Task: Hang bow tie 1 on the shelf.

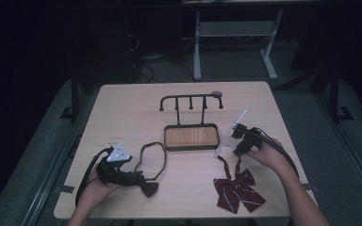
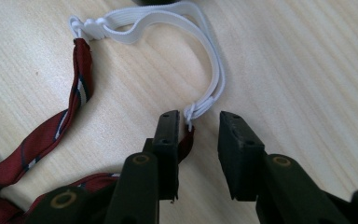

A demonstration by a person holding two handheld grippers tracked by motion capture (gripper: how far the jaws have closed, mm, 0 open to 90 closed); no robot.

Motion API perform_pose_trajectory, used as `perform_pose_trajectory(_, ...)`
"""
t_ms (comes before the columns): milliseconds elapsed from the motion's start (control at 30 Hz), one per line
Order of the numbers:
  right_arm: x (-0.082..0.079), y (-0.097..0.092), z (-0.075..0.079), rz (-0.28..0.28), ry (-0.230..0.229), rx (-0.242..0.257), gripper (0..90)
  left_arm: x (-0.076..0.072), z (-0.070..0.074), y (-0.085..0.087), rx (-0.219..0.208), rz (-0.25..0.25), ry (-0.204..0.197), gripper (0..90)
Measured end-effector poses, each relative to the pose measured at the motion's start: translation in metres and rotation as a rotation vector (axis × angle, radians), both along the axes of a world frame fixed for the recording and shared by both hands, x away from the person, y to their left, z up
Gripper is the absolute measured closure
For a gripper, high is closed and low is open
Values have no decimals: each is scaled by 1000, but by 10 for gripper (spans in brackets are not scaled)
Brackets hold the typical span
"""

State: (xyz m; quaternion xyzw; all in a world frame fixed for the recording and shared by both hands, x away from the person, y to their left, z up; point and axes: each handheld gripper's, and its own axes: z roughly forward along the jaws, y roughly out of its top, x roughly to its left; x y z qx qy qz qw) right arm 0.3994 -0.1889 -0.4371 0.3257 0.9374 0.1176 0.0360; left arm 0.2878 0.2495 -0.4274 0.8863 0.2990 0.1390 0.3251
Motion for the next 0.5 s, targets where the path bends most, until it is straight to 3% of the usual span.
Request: perform_pose_trajectory(500, -1, 2, -2, 15, 1, -21, 832, 0, 0, 0, -7, -1, 1, 297)
